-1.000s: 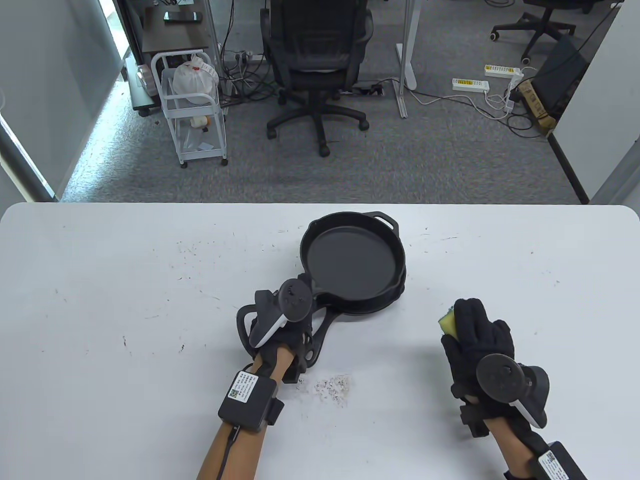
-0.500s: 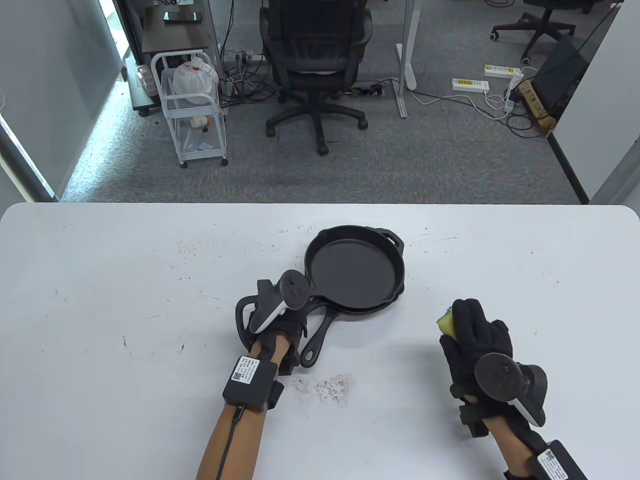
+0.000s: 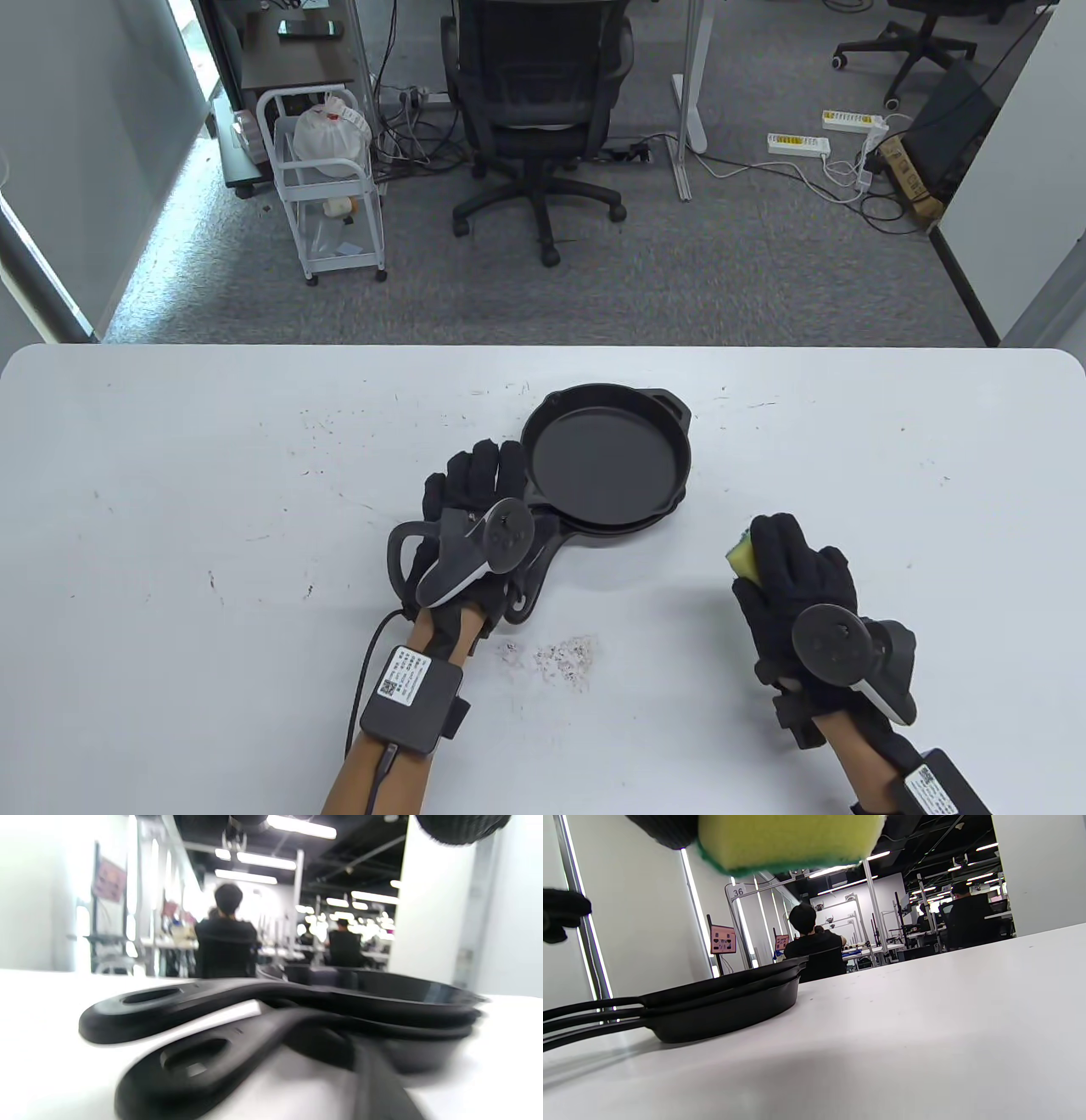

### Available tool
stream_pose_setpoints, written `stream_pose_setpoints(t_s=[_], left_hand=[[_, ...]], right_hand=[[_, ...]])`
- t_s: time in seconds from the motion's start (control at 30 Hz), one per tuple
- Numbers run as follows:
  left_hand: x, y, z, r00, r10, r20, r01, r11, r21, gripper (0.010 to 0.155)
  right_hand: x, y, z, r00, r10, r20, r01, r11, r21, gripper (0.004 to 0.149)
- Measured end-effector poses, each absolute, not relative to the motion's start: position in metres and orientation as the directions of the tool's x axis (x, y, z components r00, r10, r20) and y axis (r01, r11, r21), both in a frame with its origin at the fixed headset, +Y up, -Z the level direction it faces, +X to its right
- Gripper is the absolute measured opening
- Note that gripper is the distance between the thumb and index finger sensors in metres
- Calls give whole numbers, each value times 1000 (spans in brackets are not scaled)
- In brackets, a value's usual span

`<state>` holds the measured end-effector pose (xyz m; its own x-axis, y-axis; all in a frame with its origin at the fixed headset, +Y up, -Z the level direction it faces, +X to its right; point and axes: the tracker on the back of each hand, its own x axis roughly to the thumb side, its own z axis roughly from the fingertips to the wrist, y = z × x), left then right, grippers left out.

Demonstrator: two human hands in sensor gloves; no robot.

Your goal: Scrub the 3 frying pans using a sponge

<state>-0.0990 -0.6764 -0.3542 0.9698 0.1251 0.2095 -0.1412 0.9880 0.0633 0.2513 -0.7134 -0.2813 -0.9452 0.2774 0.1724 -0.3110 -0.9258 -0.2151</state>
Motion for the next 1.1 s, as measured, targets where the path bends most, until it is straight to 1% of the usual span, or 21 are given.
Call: stream_pose_setpoints(t_s=[0.07,0.13,0.2,0.27,0.3,0.37,0.4,0.53,0.7,0.8,0.87,0.97,1.1], left_hand=[[-96,-676,-341,951,186,247,-190,982,-7,102],[-93,-678,-327,929,220,296,-228,974,-10,104],[-90,-682,-313,918,195,345,-216,976,23,105],[-88,-687,-299,918,140,370,-189,977,100,104],[-85,-692,-291,902,151,403,-219,968,126,103],[-81,-698,-283,888,174,426,-235,968,94,104],[-80,-702,-278,886,169,433,-234,967,101,104],[-78,-711,-271,895,112,431,-189,972,140,103],[-86,-723,-268,895,185,405,-236,968,81,103],[-87,-726,-265,896,190,402,-234,970,65,102],[-87,-725,-264,895,181,409,-232,969,79,102],[-86,-725,-263,894,176,411,-227,971,79,102],[-87,-725,-264,897,182,402,-228,971,70,102]], right_hand=[[248,-717,-281,-954,256,156,-283,-940,-189,69],[244,-721,-282,-957,240,165,-267,-950,-164,69],[240,-724,-282,-960,228,161,-249,-960,-126,69],[236,-727,-283,-963,217,162,-233,-968,-91,69],[233,-729,-283,-965,207,161,-220,-973,-63,69],[229,-733,-285,-971,180,158,-181,-983,6,68],[227,-736,-285,-973,168,157,-164,-986,34,68],[222,-745,-288,-975,148,163,-134,-986,97,68],[210,-763,-290,-977,93,192,-53,-977,206,68],[205,-773,-292,-980,61,191,-7,-962,274,68],[205,-780,-295,-984,61,168,2,-935,354,67],[208,-781,-295,-980,109,168,-43,-934,356,68],[209,-781,-295,-979,113,169,-46,-933,358,68]])
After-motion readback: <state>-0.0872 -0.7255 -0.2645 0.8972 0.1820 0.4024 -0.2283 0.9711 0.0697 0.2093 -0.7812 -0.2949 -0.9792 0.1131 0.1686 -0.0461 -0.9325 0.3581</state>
